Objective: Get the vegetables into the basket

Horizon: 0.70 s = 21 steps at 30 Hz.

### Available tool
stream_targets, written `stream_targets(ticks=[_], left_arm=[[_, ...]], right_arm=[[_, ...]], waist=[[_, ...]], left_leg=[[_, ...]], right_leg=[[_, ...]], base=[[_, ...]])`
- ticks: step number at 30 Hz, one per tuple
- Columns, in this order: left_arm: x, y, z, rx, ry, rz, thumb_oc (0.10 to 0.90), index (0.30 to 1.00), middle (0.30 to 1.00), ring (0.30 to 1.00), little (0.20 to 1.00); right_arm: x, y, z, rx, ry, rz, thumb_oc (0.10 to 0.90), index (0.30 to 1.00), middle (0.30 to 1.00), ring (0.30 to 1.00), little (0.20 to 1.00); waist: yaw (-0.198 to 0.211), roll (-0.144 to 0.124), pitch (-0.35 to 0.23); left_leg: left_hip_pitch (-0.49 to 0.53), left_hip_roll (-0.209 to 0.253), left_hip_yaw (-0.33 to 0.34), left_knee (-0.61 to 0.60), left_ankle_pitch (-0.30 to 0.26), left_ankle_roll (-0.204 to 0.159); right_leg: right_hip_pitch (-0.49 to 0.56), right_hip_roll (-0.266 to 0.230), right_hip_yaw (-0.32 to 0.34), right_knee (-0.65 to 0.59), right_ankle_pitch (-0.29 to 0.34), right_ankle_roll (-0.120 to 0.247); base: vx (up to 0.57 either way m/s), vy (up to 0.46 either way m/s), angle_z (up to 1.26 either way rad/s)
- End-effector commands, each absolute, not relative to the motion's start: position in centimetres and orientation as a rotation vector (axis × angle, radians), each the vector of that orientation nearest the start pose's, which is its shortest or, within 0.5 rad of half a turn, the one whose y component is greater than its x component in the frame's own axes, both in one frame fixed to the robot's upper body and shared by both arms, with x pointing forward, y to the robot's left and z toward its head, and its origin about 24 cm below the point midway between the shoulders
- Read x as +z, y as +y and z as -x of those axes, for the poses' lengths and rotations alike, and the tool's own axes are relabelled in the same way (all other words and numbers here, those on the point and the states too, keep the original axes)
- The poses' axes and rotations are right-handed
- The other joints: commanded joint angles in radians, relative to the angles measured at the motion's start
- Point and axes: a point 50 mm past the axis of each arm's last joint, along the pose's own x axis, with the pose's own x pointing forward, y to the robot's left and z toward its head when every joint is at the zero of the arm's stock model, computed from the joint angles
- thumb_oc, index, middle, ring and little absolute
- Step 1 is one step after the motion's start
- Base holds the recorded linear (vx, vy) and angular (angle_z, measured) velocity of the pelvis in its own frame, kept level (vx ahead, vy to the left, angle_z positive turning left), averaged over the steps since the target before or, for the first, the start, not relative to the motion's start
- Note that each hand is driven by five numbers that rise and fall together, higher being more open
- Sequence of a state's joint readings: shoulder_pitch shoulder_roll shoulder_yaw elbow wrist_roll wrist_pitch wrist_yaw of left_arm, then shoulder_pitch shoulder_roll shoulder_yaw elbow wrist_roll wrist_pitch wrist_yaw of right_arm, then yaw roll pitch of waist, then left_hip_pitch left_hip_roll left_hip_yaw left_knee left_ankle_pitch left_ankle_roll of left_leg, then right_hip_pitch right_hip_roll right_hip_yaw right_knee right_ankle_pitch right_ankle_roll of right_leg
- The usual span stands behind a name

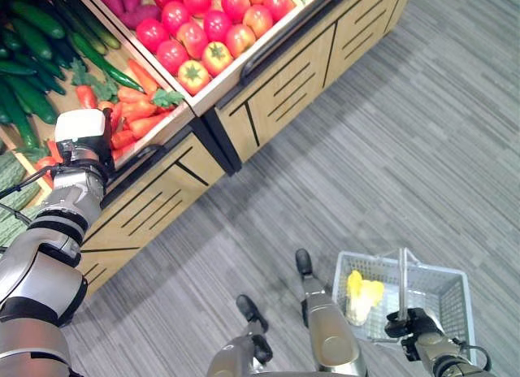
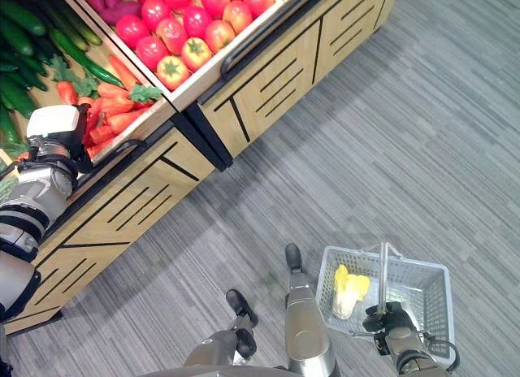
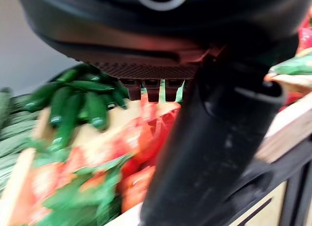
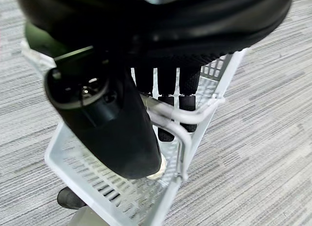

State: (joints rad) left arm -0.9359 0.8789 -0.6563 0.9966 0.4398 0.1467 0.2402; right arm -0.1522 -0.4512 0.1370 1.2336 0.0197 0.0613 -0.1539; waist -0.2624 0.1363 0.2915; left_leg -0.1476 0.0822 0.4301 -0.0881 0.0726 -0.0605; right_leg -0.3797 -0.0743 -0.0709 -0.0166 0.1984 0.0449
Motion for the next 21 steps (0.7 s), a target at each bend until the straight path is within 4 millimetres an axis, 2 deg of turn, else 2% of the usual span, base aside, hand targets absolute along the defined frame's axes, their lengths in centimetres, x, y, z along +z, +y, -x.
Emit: stream_targets(ticks=[1, 5, 14, 19, 20, 21], left_arm=[[24.4, 38.0, -34.8, 0.718, 0.192, -1.61, 0.9, 1.0, 1.0, 1.0, 1.0], [25.4, 38.4, -34.6, 0.756, 0.2, -1.608, 0.9, 1.0, 1.0, 1.0, 1.0], [26.2, 39.7, -33.9, 0.816, 0.283, -1.569, 0.9, 1.0, 1.0, 1.0, 1.0], [27.0, 40.7, -33.2, 0.892, 0.308, -1.452, 0.9, 1.0, 1.0, 1.0, 1.0], [27.3, 41.4, -32.6, 0.935, 0.319, -1.4, 0.9, 1.0, 1.0, 1.0, 1.0], [27.8, 41.7, -32.3, 0.942, 0.332, -1.43, 0.9, 1.0, 1.0, 1.0, 1.0]], right_arm=[[-11.7, -32.2, -13.5, -0.346, 1.127, 0.561, 0.4, 0.3, 0.3, 0.3, 0.3], [-11.7, -31.8, -13.9, -0.327, 1.111, 0.559, 0.4, 0.3, 0.3, 0.3, 0.3], [-12.0, -31.1, -14.0, -0.29, 1.116, 0.563, 0.4, 0.3, 0.3, 0.3, 0.3], [-12.1, -30.3, -14.7, -0.251, 1.107, 0.565, 0.4, 0.3, 0.3, 0.3, 0.3], [-12.3, -29.8, -14.7, -0.229, 1.11, 0.56, 0.4, 0.3, 0.3, 0.3, 0.3], [-12.4, -29.6, -14.7, -0.208, 1.115, 0.569, 0.4, 0.3, 0.3, 0.3, 0.3]], waist=[[-0.001, -0.067, -0.055], [-0.002, -0.073, -0.044], [0.002, -0.09, -0.036], [0.006, -0.102, -0.025], [0.008, -0.11, -0.026], [0.01, -0.115, -0.024]], left_leg=[[0.001, 0.016, -0.039, 0.001, 0.026, -0.06], [-0.032, 0.017, -0.037, 0.001, 0.033, -0.064], [-0.075, 0.02, -0.042, 0.001, 0.041, -0.065], [-0.091, 0.019, -0.047, 0.001, 0.044, -0.063], [-0.097, 0.019, -0.046, 0.001, 0.043, -0.063], [-0.095, 0.021, -0.047, 0.001, 0.043, -0.062]], right_leg=[[0.023, -0.037, 0.064, -0.026, -0.028, 0.132], [-0.008, -0.035, 0.066, -0.034, -0.014, 0.134], [-0.047, -0.022, 0.069, -0.039, 0.001, 0.133], [-0.067, -0.013, 0.073, -0.04, 0.009, 0.13], [-0.075, -0.007, 0.078, -0.042, 0.014, 0.128], [-0.076, -0.004, 0.079, -0.042, 0.014, 0.127]], base=[[0.01, -0.011, -0.11], [0.0, -0.001, -0.02], [0.0, -0.005, -0.04], [0.0, -0.004, -0.04], [0.03, -0.003, -0.09], [0.03, -0.003, -0.11]])
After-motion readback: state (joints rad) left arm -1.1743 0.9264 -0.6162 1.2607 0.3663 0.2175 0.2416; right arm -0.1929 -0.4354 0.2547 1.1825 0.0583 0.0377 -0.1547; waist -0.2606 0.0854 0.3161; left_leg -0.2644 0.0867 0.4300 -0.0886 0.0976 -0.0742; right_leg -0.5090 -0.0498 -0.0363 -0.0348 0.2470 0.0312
